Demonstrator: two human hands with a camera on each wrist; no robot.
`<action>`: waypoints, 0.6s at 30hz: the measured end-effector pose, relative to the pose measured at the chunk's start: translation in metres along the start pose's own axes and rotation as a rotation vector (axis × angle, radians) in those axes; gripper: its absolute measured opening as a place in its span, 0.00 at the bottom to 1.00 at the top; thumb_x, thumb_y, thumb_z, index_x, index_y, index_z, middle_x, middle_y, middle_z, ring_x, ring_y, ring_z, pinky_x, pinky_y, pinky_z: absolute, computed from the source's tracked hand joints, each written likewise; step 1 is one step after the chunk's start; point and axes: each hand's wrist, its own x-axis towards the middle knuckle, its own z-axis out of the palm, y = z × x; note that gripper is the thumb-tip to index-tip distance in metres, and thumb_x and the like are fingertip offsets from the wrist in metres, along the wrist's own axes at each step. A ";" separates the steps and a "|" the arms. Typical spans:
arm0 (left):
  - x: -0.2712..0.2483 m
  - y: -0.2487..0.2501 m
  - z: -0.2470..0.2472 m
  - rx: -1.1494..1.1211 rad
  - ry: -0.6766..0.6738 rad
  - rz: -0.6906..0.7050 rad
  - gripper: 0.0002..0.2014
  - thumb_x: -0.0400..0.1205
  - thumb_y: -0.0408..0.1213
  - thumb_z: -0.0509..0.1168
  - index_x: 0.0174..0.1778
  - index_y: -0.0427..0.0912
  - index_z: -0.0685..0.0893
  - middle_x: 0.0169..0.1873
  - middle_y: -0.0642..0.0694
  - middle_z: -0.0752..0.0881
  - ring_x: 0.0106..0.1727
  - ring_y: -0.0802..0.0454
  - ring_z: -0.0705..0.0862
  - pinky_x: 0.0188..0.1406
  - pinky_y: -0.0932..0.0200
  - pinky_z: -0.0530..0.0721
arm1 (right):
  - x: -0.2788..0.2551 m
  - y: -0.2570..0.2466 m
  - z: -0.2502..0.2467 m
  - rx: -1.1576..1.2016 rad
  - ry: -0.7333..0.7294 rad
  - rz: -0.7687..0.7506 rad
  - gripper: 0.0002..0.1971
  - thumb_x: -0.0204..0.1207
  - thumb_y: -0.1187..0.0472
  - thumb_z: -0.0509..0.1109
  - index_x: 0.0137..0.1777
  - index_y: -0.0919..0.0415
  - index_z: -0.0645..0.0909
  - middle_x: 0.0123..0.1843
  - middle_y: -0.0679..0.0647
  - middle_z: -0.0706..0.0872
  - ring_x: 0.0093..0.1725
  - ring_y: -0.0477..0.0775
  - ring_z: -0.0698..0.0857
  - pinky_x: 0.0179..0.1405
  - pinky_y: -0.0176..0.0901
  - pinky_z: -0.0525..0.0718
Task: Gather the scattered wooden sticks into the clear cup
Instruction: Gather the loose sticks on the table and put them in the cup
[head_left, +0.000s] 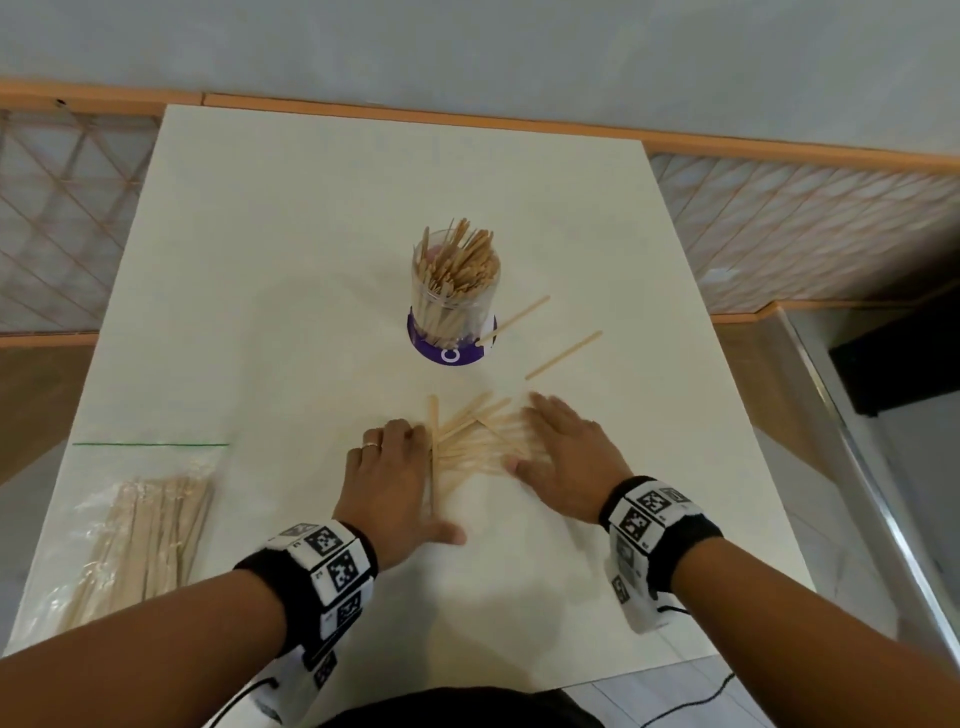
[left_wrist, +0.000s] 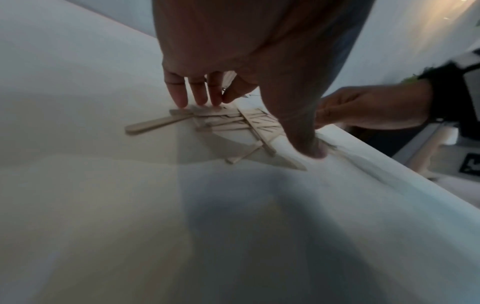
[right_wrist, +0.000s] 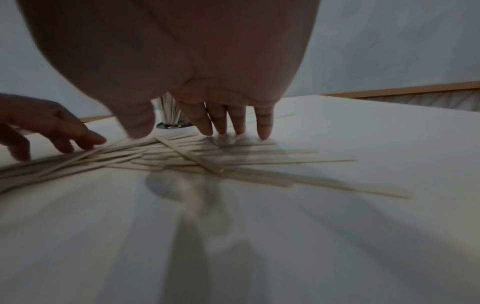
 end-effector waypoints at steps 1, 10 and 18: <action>-0.002 0.001 0.001 0.014 0.010 0.004 0.55 0.55 0.72 0.71 0.73 0.45 0.66 0.67 0.44 0.68 0.66 0.40 0.70 0.66 0.46 0.72 | -0.006 0.005 -0.002 -0.016 0.010 0.012 0.42 0.76 0.34 0.59 0.84 0.59 0.59 0.88 0.55 0.55 0.86 0.59 0.56 0.80 0.57 0.62; 0.011 -0.023 -0.006 -0.363 0.061 0.054 0.23 0.71 0.32 0.77 0.62 0.40 0.85 0.53 0.41 0.81 0.51 0.41 0.82 0.57 0.47 0.83 | -0.021 0.031 0.009 0.235 0.153 0.023 0.14 0.77 0.62 0.74 0.62 0.58 0.88 0.57 0.56 0.86 0.60 0.62 0.81 0.62 0.54 0.78; 0.029 -0.026 -0.014 -0.263 0.012 0.144 0.21 0.70 0.30 0.75 0.60 0.40 0.87 0.50 0.40 0.82 0.51 0.39 0.81 0.54 0.47 0.82 | 0.013 -0.024 0.012 0.264 0.090 -0.156 0.11 0.78 0.64 0.70 0.57 0.56 0.91 0.53 0.53 0.86 0.59 0.56 0.79 0.57 0.45 0.76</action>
